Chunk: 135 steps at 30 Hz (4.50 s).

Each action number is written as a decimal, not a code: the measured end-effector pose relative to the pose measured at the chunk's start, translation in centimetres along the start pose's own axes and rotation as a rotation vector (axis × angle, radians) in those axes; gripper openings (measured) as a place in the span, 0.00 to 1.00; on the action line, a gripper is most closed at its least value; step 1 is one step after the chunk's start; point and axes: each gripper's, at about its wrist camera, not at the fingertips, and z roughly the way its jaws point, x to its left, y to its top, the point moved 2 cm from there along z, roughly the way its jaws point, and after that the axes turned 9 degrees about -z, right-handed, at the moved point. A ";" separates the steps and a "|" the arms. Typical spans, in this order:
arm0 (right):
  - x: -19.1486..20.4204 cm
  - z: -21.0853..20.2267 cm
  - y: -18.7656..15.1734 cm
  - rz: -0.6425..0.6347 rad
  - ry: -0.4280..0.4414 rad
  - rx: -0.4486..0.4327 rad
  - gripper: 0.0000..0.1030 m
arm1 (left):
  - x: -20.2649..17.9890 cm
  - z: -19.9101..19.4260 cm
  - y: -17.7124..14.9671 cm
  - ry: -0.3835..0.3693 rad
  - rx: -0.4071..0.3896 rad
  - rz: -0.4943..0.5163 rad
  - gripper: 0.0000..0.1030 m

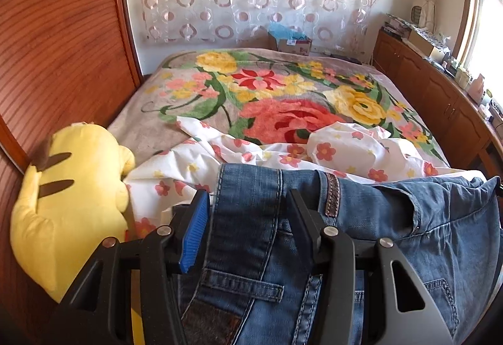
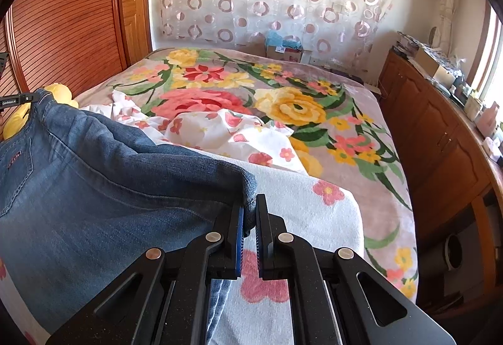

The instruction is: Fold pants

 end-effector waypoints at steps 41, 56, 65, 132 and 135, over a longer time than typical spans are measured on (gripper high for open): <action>0.6 -3.5 -0.7 0.065 0.066 -0.050 0.31 | 0.5 -9.1 -1.8 0.073 -0.139 0.037 0.58; 2.8 -7.5 -6.1 0.103 0.132 0.027 0.32 | -7.6 -13.6 -8.4 -0.088 -0.121 0.165 0.78; 2.4 -6.5 -7.3 0.164 0.162 0.048 0.32 | -11.5 -14.0 -12.5 -0.152 -0.067 0.221 0.78; 3.2 -4.0 -7.6 0.122 0.150 0.124 0.45 | -4.9 -12.8 -13.8 -0.019 -0.047 0.140 0.78; 3.2 -4.2 -7.7 0.122 0.143 0.119 0.45 | -1.0 -12.8 -13.1 0.025 -0.041 0.073 0.74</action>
